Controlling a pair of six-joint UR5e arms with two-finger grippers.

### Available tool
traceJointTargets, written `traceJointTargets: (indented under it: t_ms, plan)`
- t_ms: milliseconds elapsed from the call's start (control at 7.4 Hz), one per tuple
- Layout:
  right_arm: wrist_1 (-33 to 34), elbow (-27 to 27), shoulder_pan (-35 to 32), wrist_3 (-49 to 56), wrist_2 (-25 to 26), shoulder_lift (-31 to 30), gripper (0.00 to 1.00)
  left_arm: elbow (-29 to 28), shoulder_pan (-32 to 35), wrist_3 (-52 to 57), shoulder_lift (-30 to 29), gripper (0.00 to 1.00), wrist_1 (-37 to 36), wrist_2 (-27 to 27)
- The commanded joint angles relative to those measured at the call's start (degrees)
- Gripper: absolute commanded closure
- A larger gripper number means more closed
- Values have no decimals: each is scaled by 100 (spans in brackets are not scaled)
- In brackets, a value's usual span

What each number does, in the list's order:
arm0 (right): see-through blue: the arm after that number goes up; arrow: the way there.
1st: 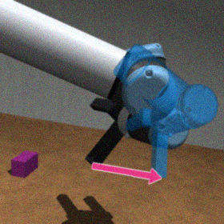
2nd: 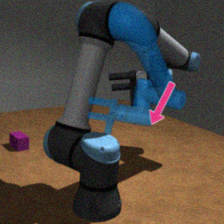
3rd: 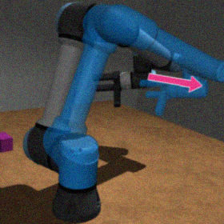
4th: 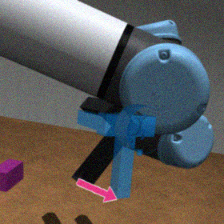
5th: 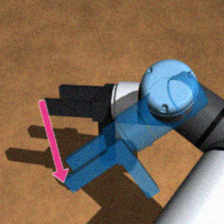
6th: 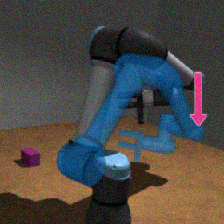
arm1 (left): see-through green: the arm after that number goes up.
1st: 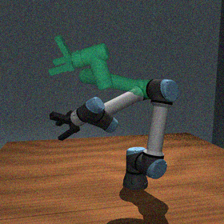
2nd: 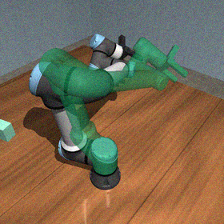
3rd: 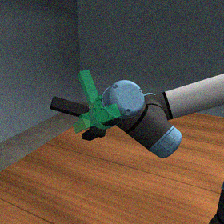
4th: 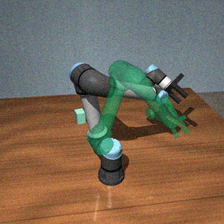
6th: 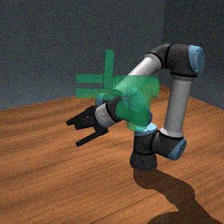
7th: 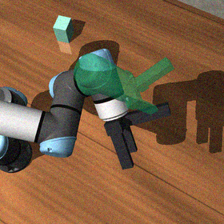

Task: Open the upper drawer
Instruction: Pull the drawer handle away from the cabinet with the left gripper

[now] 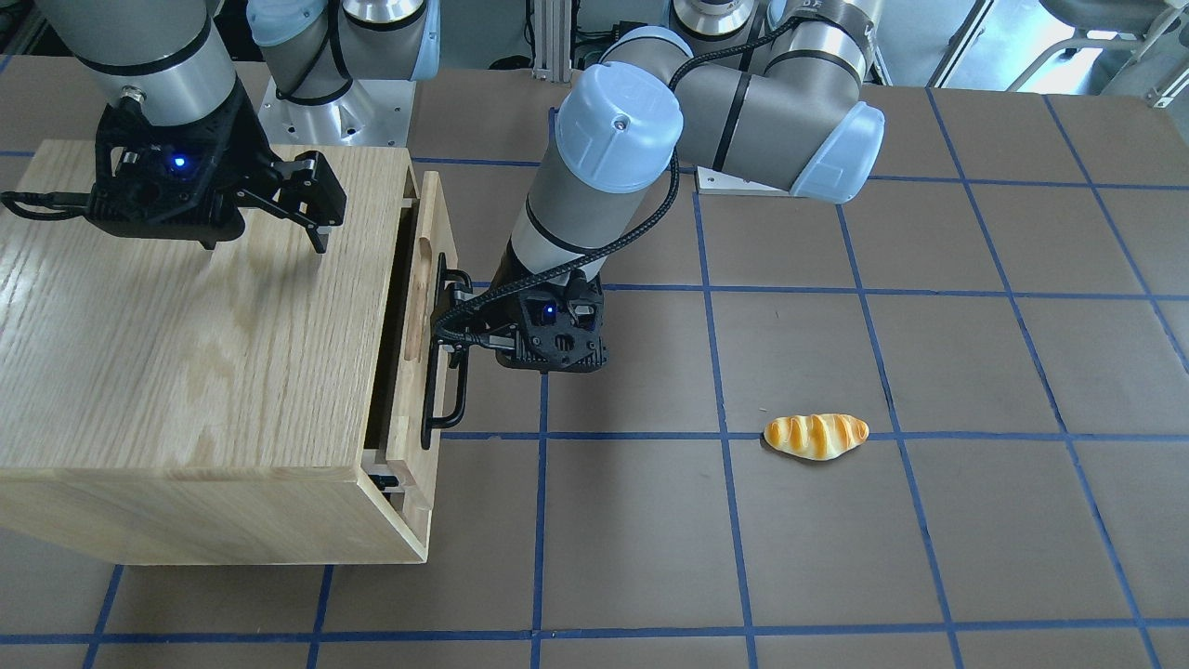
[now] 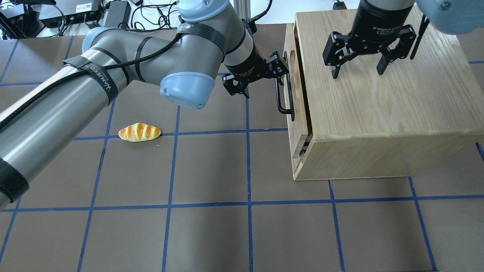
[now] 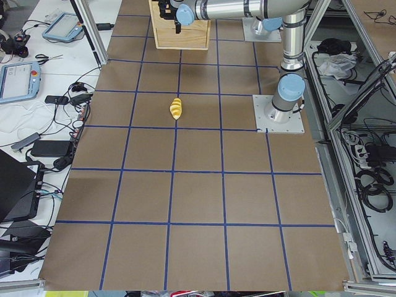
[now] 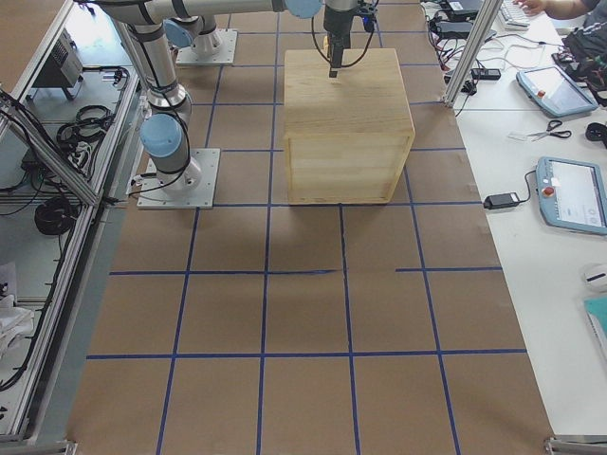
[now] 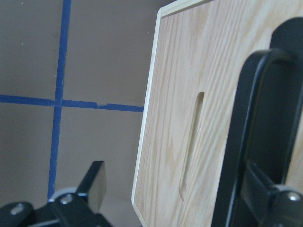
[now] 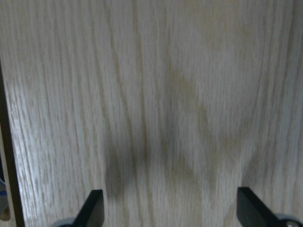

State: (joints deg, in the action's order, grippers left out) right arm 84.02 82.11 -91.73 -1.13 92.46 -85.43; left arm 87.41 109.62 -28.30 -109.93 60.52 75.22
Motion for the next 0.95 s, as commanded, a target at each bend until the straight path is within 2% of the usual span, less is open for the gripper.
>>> traceJointTargets:
  t_ms: [0, 541, 811]
  plan:
    - [0, -2, -3, -1, 0, 0, 0, 4, -116, 201, 67, 0, 56, 142]
    - [0, -2, -3, -1, 0, 0, 0, 547, -617, 746, 296, 0, 74, 290]
    - [0, -2, -2, -1, 0, 0, 0, 584, -827, 940, 471, 0, 179, 300]
